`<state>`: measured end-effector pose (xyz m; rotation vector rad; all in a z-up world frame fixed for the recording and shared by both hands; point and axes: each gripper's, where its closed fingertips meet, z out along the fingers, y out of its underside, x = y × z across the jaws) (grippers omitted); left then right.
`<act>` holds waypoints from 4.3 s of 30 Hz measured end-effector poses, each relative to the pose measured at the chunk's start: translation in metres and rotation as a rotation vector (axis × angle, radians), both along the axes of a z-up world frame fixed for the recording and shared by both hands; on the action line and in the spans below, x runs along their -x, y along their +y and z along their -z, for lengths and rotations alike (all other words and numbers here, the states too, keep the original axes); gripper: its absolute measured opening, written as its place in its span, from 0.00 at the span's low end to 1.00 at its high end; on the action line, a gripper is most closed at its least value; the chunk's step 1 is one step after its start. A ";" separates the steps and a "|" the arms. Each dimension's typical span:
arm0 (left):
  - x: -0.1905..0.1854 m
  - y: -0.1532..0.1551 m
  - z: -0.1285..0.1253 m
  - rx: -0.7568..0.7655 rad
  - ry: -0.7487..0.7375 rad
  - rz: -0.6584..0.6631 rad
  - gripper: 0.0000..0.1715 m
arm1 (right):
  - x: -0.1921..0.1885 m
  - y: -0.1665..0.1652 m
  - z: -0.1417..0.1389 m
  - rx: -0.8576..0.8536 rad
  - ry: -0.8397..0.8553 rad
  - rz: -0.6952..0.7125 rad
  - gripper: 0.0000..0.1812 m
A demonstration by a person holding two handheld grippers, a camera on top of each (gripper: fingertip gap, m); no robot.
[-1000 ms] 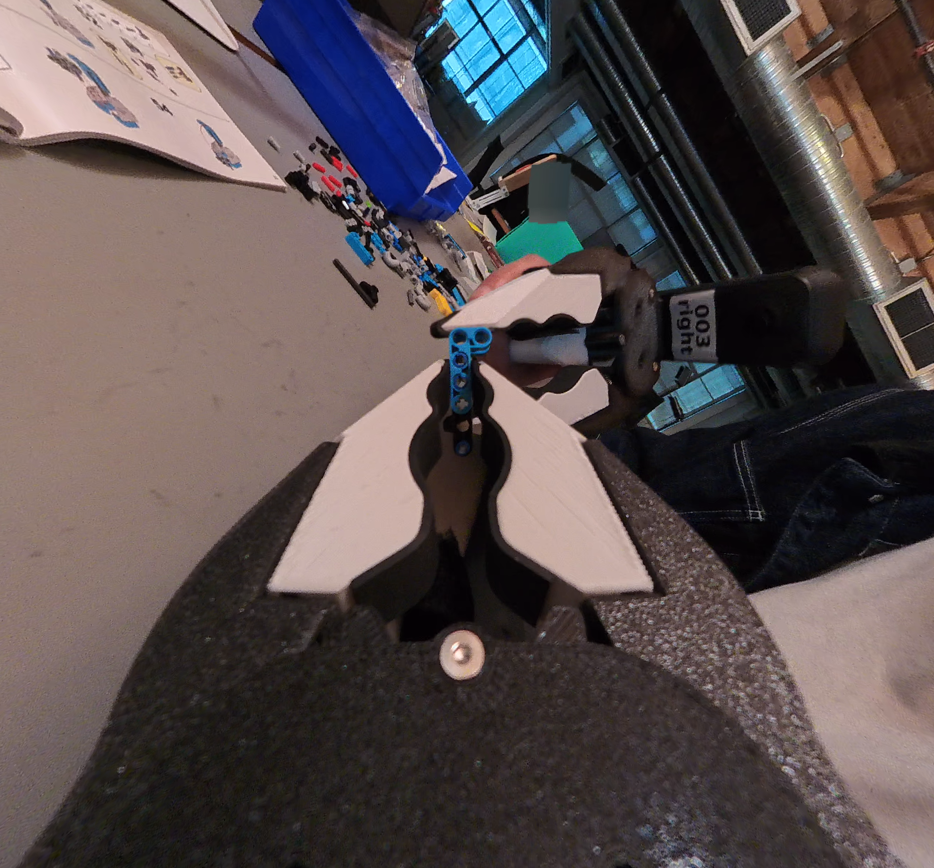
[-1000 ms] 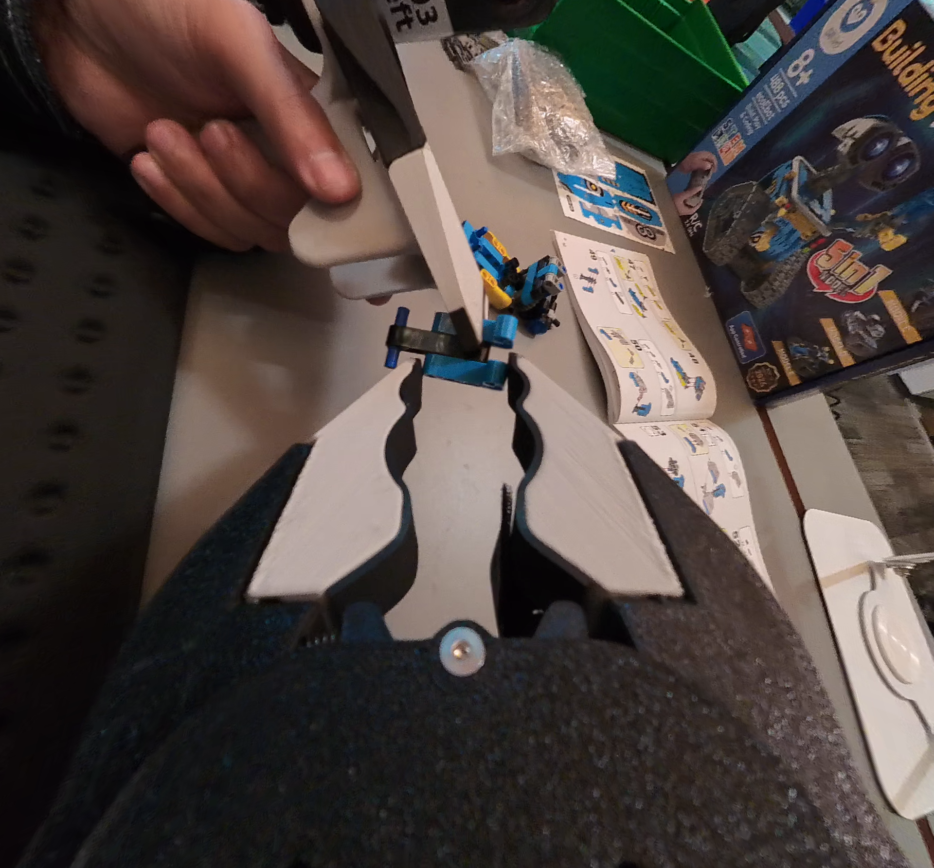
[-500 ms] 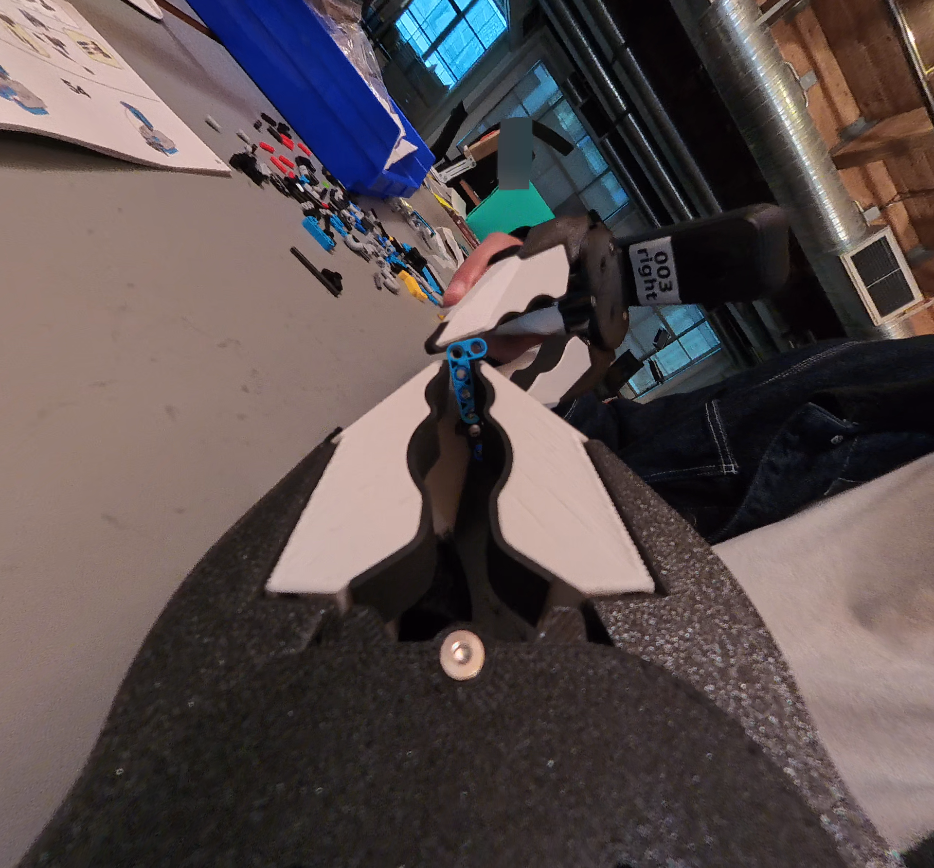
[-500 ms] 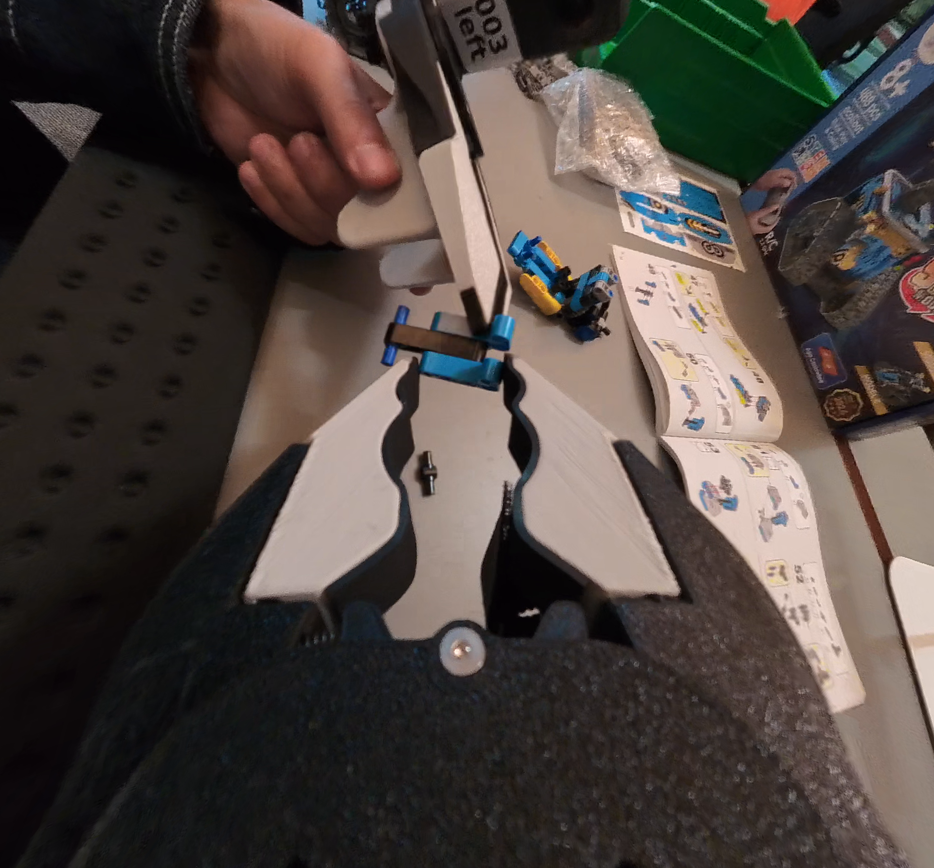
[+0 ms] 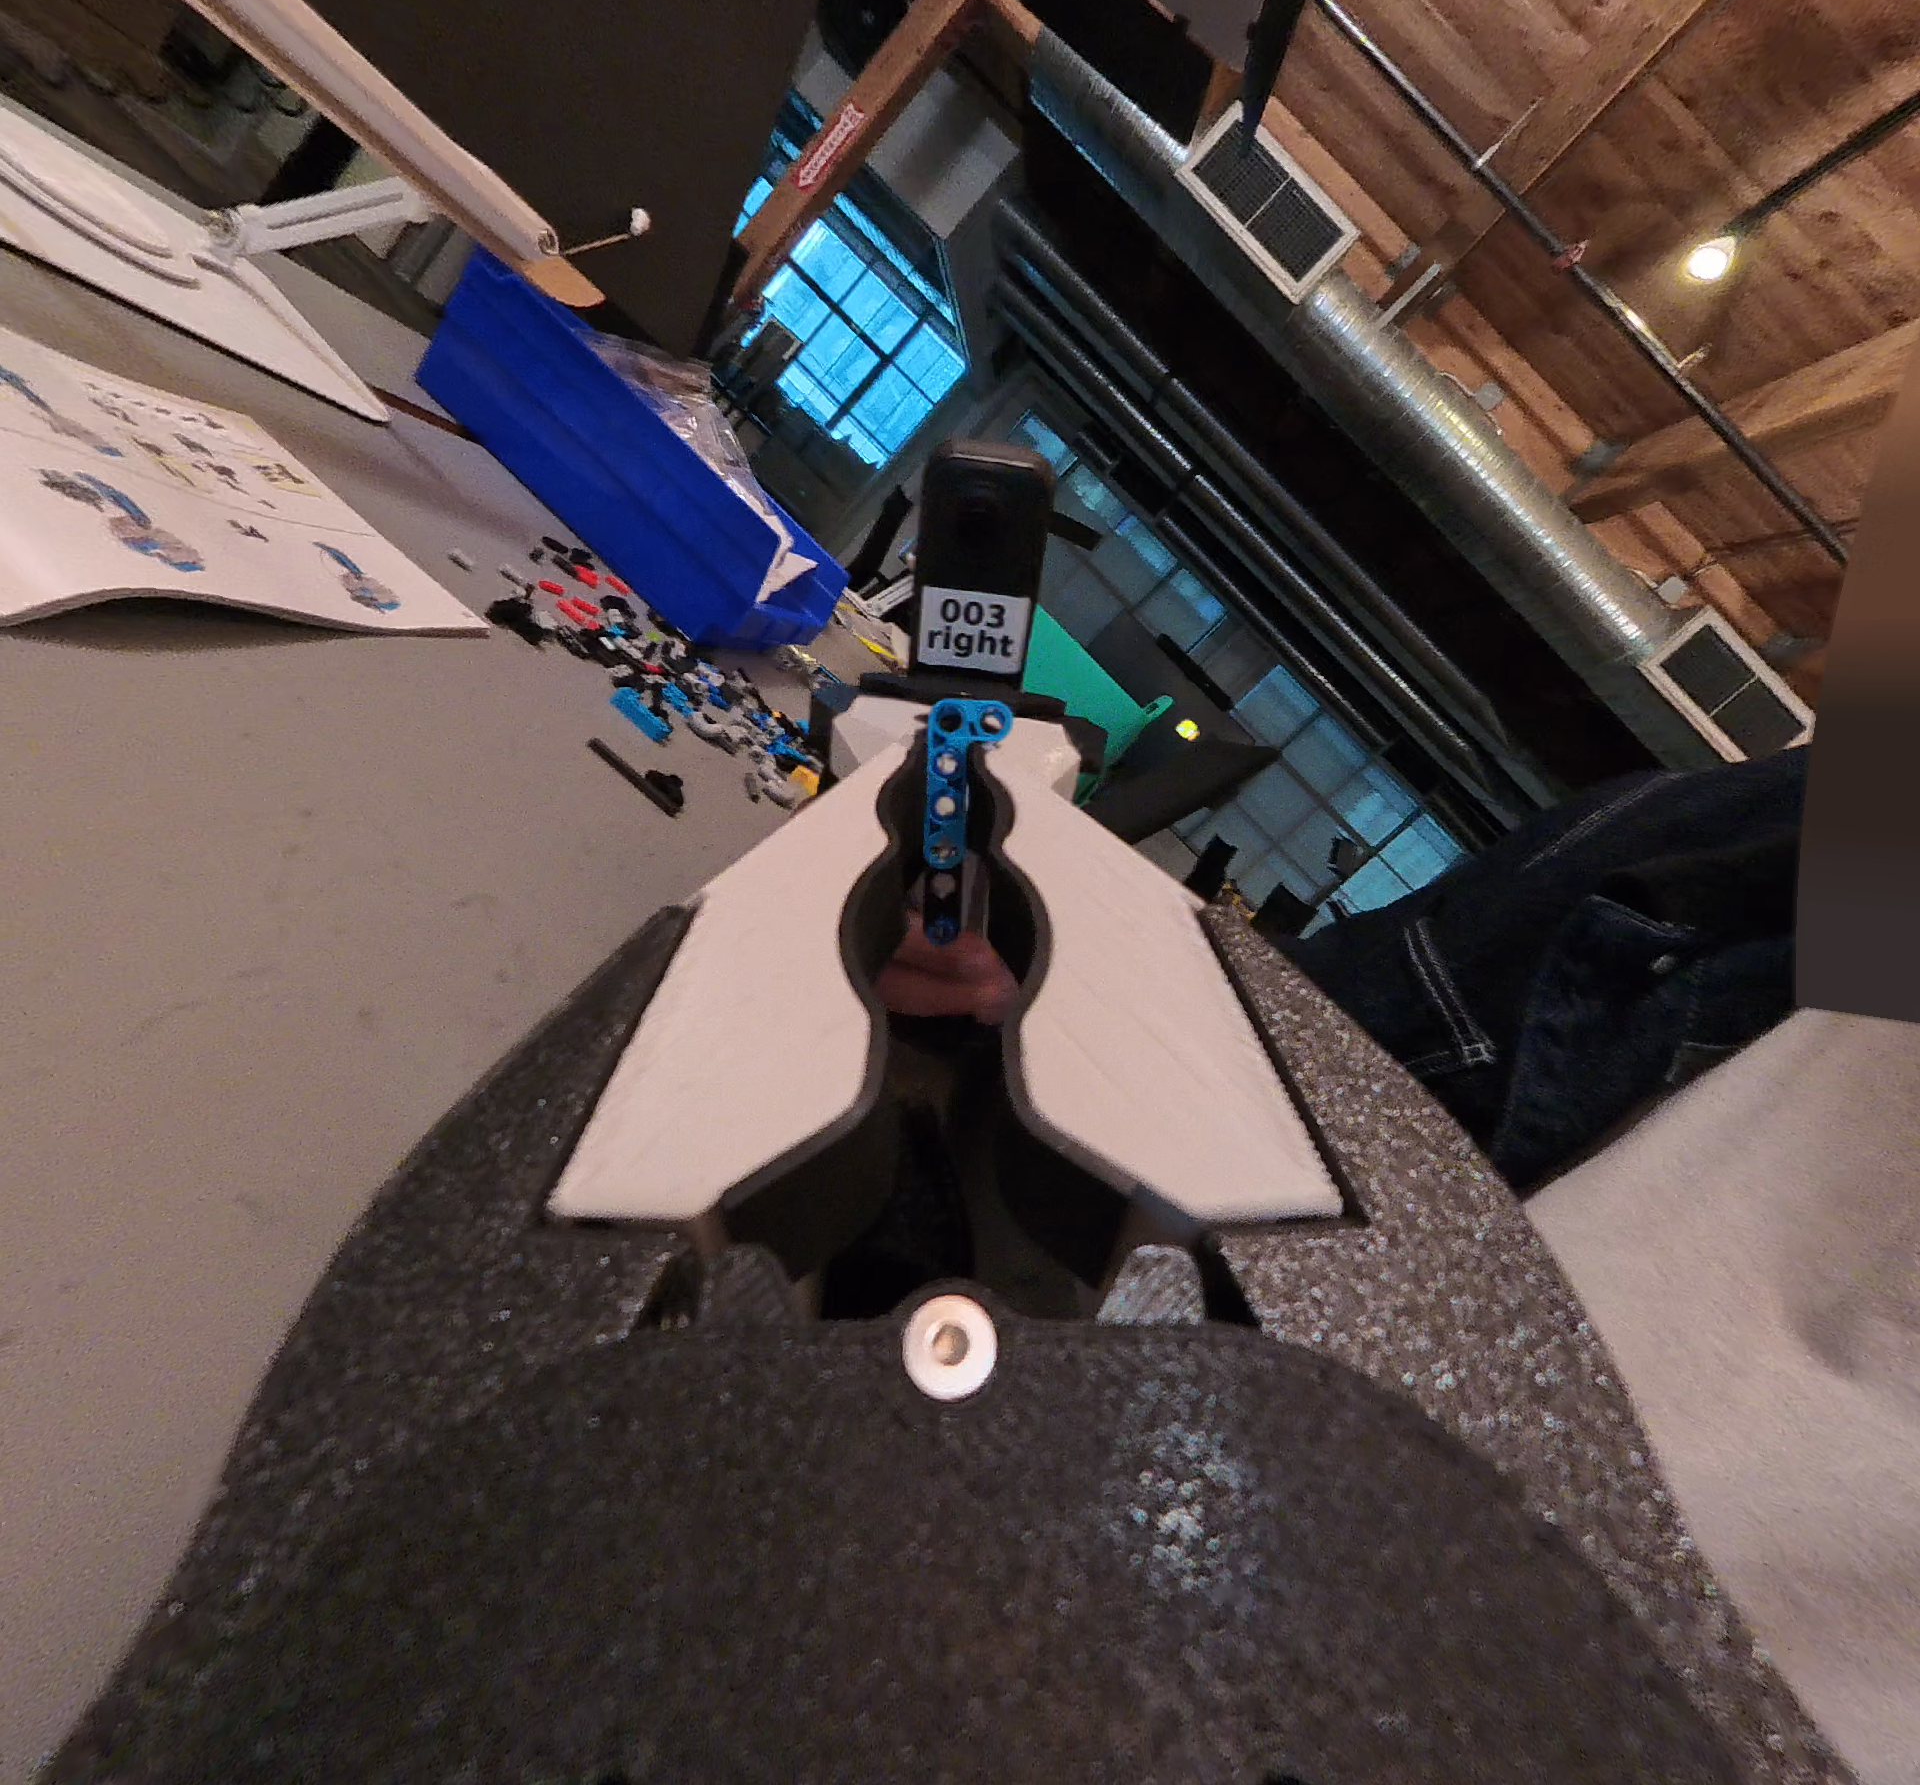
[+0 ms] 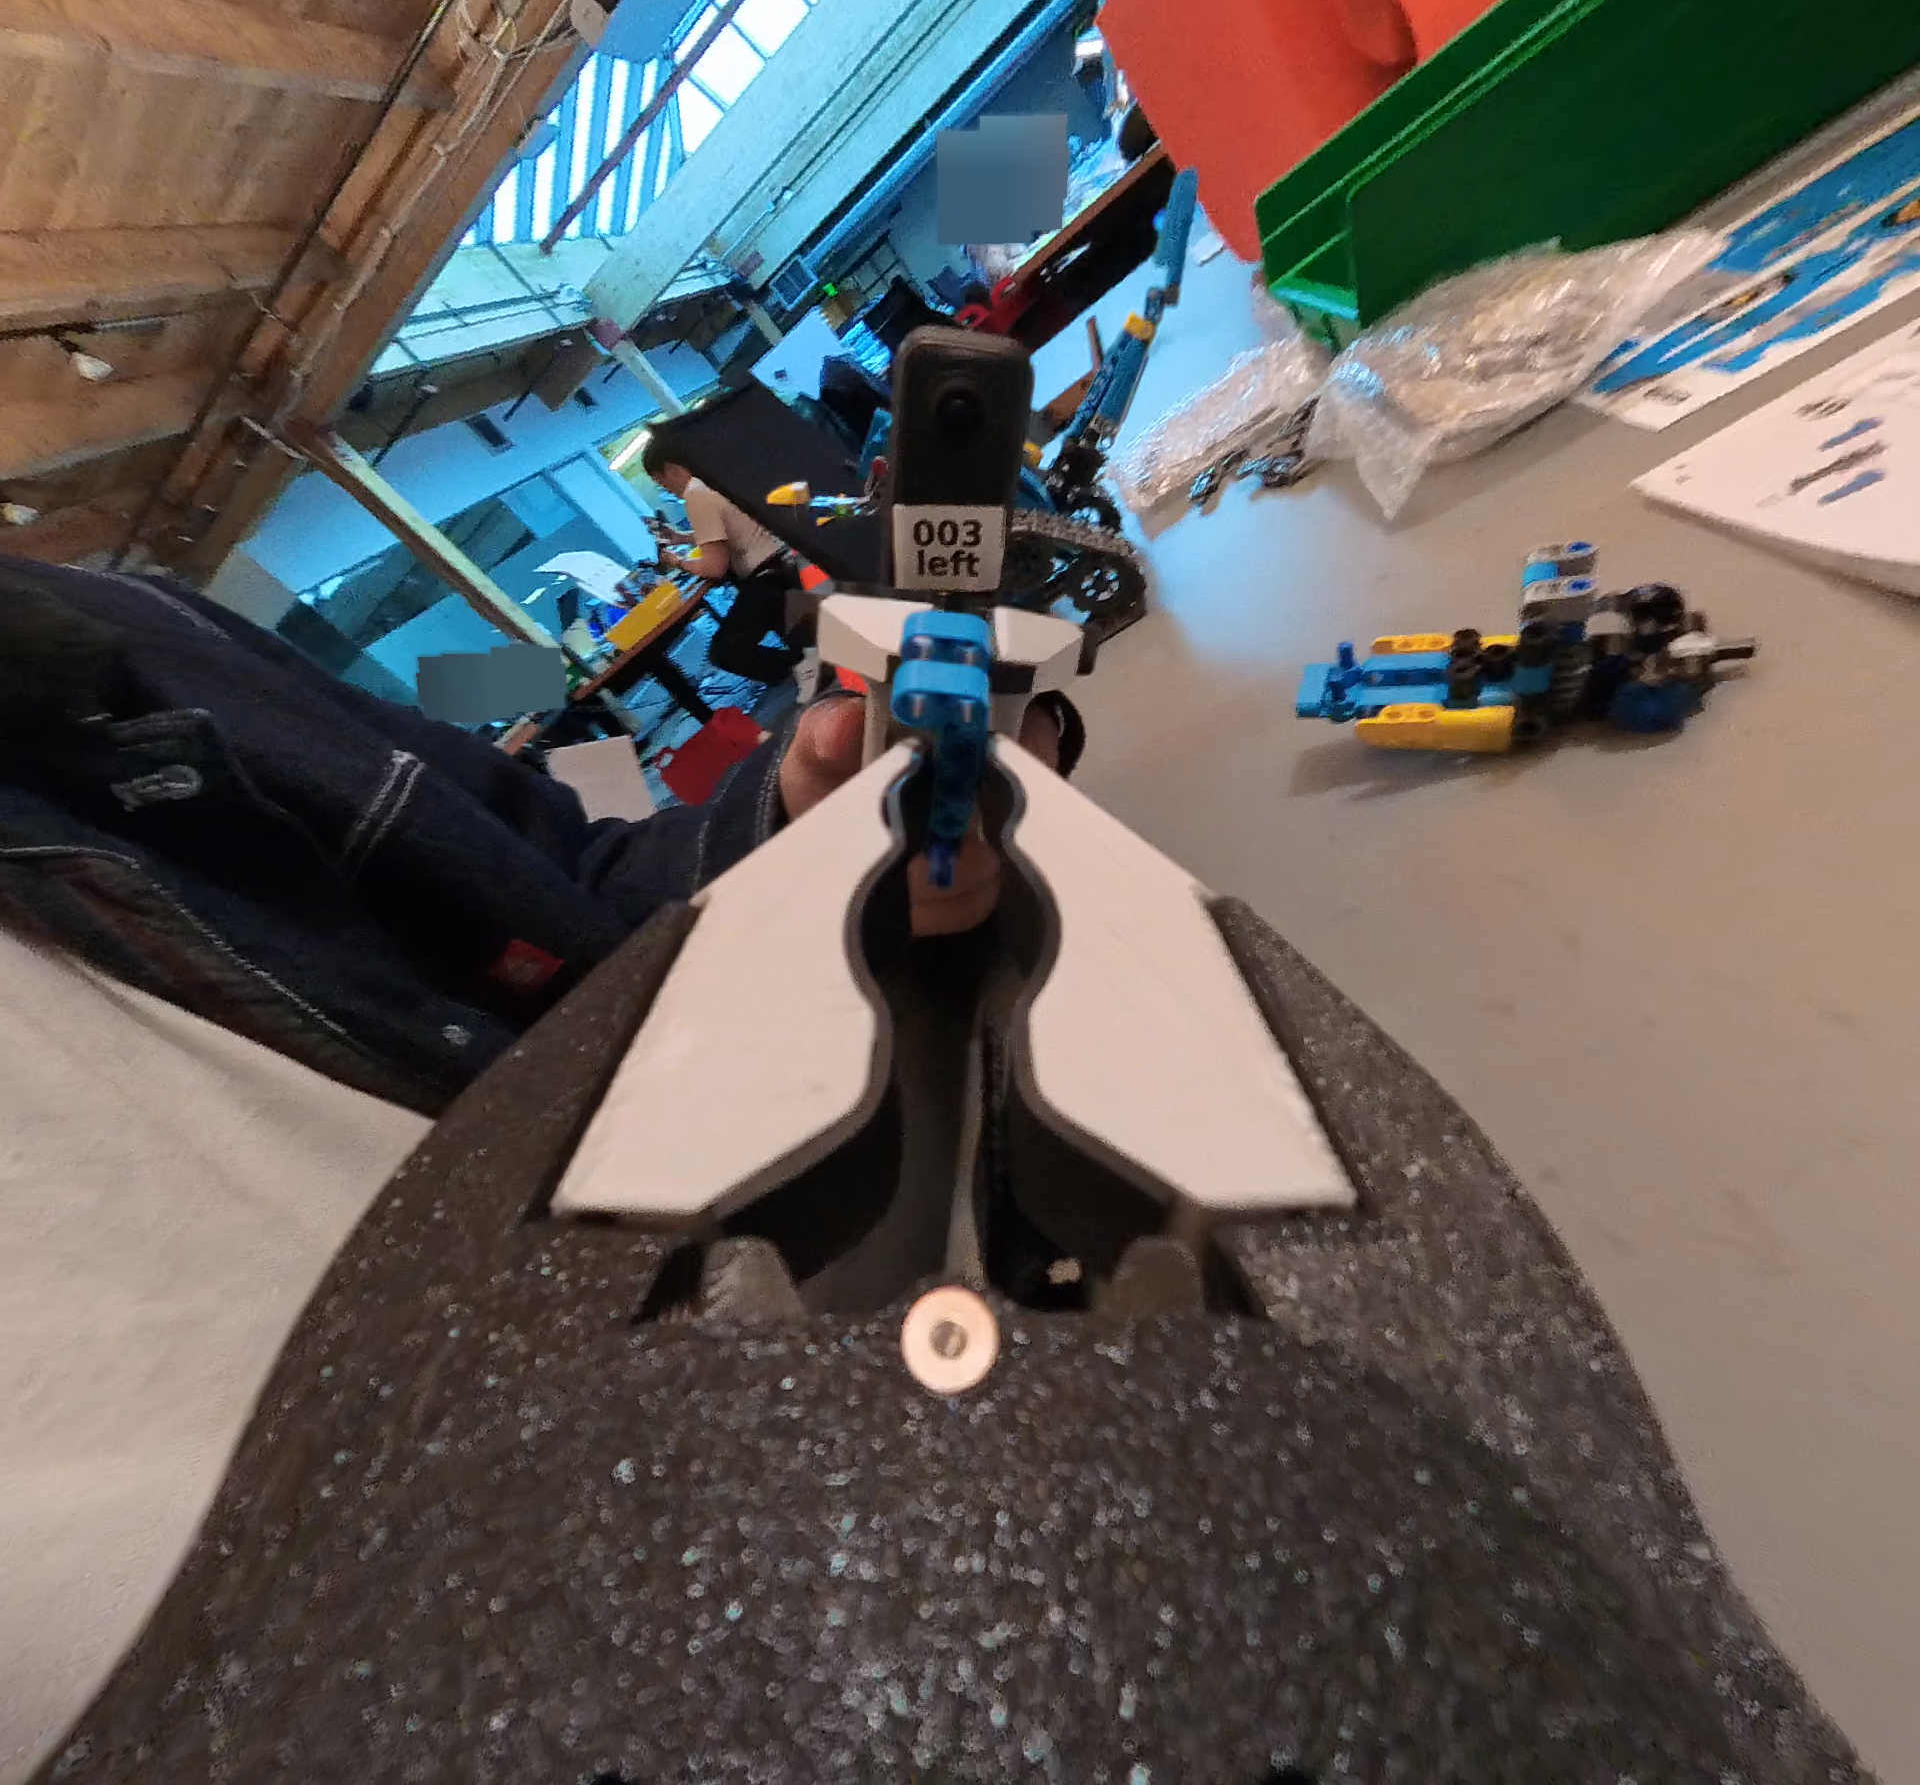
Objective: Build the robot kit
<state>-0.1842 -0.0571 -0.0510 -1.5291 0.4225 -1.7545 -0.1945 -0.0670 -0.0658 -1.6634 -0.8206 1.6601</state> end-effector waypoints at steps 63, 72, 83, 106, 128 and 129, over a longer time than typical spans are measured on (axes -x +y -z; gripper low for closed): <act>-0.012 0.038 0.044 -0.181 0.568 -0.559 0.04 | -0.025 0.043 0.042 -0.531 -0.589 0.441 0.05; -0.015 0.035 0.044 -0.243 0.614 -0.531 0.04 | -0.023 0.040 0.035 -0.702 -0.627 0.421 0.08; 0.045 0.070 0.059 0.118 0.418 -0.677 0.03 | -0.026 0.029 0.018 -0.817 -0.604 0.473 0.05; -0.014 0.007 0.103 0.048 0.839 -0.055 0.10 | -0.044 0.044 0.026 0.129 -0.025 0.192 0.07; -0.034 0.022 0.073 -0.431 0.932 -0.377 0.09 | -0.030 0.040 0.037 0.455 0.098 0.183 0.08; -0.034 0.022 0.072 -0.427 0.923 -0.373 0.09 | -0.030 0.040 0.036 0.442 0.096 0.184 0.08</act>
